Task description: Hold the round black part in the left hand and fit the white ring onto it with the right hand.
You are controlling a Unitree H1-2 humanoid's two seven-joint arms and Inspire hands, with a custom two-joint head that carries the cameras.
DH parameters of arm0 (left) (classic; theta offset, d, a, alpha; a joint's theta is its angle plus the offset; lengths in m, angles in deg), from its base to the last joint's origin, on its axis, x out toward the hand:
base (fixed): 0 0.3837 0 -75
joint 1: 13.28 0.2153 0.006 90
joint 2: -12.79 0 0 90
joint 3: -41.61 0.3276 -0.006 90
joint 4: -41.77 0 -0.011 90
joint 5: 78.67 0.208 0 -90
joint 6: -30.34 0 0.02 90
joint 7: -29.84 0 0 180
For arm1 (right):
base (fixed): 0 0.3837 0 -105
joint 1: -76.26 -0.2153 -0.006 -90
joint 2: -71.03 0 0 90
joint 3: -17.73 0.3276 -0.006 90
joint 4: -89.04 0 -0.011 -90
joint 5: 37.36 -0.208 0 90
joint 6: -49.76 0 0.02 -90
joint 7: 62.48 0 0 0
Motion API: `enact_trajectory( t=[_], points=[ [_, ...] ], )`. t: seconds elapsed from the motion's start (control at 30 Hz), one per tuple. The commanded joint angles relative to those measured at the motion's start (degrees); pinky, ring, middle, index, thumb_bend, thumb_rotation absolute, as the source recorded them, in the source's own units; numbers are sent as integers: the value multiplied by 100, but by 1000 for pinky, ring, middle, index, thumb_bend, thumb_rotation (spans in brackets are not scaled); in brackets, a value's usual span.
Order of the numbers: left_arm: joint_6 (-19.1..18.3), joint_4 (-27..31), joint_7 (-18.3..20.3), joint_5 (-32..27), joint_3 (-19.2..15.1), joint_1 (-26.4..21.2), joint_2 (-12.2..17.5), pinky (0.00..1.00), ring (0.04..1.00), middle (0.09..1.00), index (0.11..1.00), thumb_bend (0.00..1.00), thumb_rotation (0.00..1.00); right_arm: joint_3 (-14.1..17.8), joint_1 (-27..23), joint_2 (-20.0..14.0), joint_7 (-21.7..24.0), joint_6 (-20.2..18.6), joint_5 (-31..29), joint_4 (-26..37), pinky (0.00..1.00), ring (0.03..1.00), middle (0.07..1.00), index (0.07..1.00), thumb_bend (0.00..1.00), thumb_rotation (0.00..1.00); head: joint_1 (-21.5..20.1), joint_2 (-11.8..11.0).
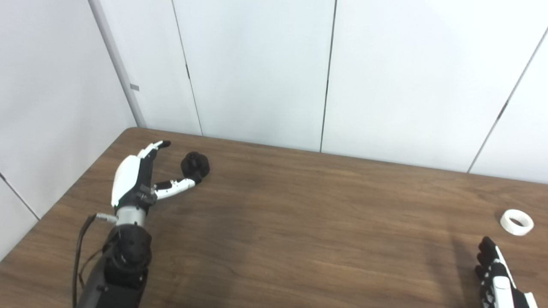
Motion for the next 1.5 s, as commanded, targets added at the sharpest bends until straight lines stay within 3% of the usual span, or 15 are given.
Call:
enact_trajectory(
  t=[0.0, 0.23, 0.4, 0.63, 0.8, 1.1, 1.47],
  points=[
    [34, -91, -25, 126, 34, -300, 227, 998, 992, 937, 872, 974, 344, -53, 33, 0, 5, -65, 23, 158, 1000, 1000, 986, 981, 357, 1000, 4, 3],
    [104, -938, 0, 254, 359, -793, 484, 1000, 997, 941, 853, 989, 366, -97, 67, -26, 26, -58, 23, 207, 1000, 1000, 986, 979, 331, 1000, -40, 47],
    [40, -1370, -5, 502, 665, -1085, 587, 1000, 988, 935, 853, 987, 382, -166, 96, -20, -81, -224, 375, 361, 1000, 1000, 961, 954, 369, 1000, -69, 62],
    [-12, -2028, 81, 570, 973, -1499, 697, 1000, 999, 941, 848, 990, 375, -200, 104, -32, -145, -170, 726, 387, 1000, 1000, 936, 928, 392, 1000, -97, 53],
    [-47, -2496, 129, 607, 1164, -1772, 805, 1000, 1000, 950, 848, 998, 386, -279, 123, -104, -138, -119, 1051, 427, 1000, 972, 922, 923, 345, 1000, -118, 46],
    [-163, -3071, 154, 630, 1435, -2063, 981, 1000, 1000, 950, 849, 979, 384, -287, 132, -85, -112, -164, 1125, 455, 1000, 959, 919, 924, 271, 1000, -158, 45],
    [-130, -3548, 178, 535, 1599, -2336, 1041, 1000, 997, 944, 833, 975, 386, -307, 212, -38, -138, -219, 1122, 588, 1000, 963, 919, 927, 262, 1000, -213, 84]
  ],
)
